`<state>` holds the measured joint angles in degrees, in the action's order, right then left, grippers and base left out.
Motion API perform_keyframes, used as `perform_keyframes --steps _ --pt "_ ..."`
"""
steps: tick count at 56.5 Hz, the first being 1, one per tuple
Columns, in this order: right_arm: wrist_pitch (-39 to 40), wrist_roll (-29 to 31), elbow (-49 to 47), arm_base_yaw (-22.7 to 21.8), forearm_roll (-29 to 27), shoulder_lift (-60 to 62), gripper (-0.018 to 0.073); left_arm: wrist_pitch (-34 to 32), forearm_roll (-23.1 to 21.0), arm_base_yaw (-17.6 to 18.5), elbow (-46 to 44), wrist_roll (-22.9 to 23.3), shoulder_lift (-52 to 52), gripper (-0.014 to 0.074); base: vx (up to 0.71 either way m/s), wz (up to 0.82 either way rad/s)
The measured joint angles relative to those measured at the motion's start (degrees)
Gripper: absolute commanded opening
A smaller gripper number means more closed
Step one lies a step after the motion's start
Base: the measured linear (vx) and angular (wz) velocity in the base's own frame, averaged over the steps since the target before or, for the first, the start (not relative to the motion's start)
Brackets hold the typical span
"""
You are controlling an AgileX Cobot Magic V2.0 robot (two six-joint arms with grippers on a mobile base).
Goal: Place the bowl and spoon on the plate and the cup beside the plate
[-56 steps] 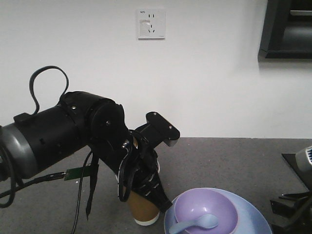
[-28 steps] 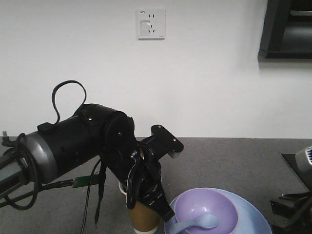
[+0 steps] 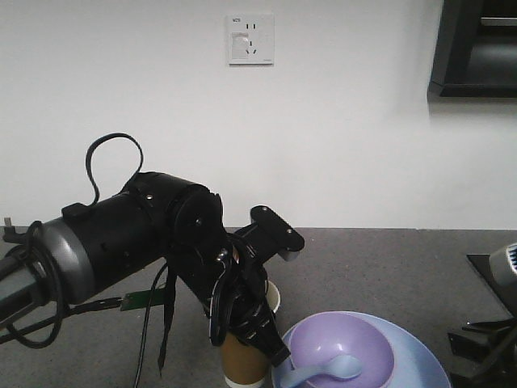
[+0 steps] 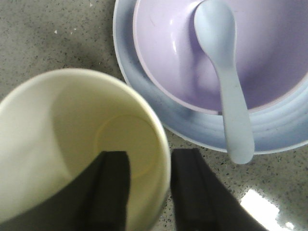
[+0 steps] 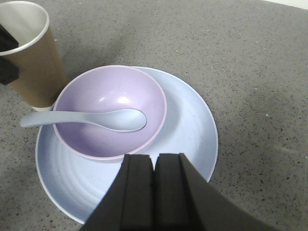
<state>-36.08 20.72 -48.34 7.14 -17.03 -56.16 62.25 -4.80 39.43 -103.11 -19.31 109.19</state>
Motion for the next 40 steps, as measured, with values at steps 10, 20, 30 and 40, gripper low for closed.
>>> perform_keyframes --steps 10,20,30,40 --pt "0.0 0.0 0.0 0.0 0.0 0.0 -0.0008 0.0 0.0 0.0 0.0 0.1 0.0 0.0505 0.0 0.0" --pt "0.0 0.0 0.0 0.0 0.0 0.0 -0.0008 0.6 0.0 0.0 -1.2 0.1 0.0 0.0503 0.0 0.0" --pt "0.0 0.0 0.0 0.0 0.0 0.0 -0.0008 1.1 0.0 0.0 -4.4 0.1 0.0 0.0503 0.0 0.0" --pt "0.0 0.0 0.0 0.0 0.0 0.0 -0.0008 2.2 0.1 0.0 -7.2 0.1 -0.1 0.0503 0.0 0.0"
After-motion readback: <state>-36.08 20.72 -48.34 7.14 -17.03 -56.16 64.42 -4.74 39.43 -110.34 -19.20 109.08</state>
